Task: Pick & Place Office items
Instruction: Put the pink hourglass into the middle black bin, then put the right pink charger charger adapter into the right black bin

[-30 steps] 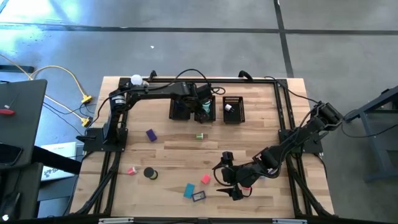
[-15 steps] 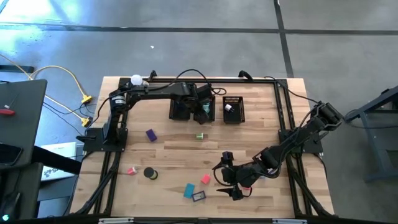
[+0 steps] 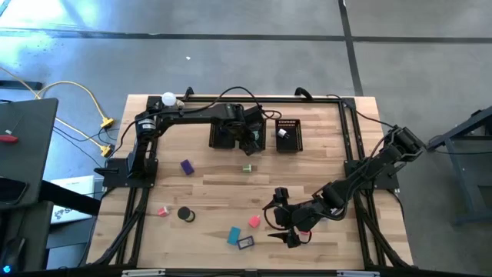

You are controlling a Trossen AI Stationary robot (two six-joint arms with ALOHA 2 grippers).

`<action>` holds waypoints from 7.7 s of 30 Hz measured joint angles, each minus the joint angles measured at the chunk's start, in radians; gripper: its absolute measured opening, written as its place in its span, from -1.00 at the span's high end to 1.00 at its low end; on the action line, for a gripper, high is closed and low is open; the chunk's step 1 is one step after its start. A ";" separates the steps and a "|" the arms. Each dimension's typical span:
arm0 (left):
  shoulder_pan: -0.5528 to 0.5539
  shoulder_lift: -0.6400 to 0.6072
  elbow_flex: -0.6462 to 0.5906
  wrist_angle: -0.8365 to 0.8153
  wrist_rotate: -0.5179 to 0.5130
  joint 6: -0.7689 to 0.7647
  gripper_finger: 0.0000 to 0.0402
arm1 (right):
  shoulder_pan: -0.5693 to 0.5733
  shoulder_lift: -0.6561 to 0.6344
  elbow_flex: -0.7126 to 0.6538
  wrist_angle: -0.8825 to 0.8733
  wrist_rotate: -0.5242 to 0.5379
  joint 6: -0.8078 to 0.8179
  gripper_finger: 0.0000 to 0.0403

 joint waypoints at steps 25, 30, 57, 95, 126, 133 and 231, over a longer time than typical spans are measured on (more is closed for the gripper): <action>-0.025 -0.001 0.049 -0.073 -0.063 0.107 -0.23 | 0.000 0.000 0.000 -0.001 -0.003 0.000 -0.92; -0.025 -0.001 0.071 -0.158 -0.062 0.111 -0.23 | 0.000 0.000 0.000 -0.005 -0.004 0.000 -0.92; -0.099 -0.012 0.187 -0.717 -0.060 -0.060 -0.23 | 0.020 0.000 0.000 -0.068 -0.039 0.158 -0.92; -0.331 -0.383 -0.349 -0.652 -0.320 -0.114 -0.23 | 0.158 0.000 0.000 0.154 -0.202 1.009 -0.92; -0.413 -0.526 -0.349 -0.512 -0.319 -0.113 -0.23 | 0.136 0.107 0.000 -0.422 -0.314 1.726 -0.92; -0.413 -0.526 -0.349 -0.501 -0.319 -0.113 -0.23 | 0.094 0.121 0.000 -0.478 -0.376 1.795 -0.92; -0.413 -0.526 -0.356 -0.417 -0.318 -0.069 -0.23 | 0.098 0.150 0.068 -0.579 -0.415 1.793 -0.75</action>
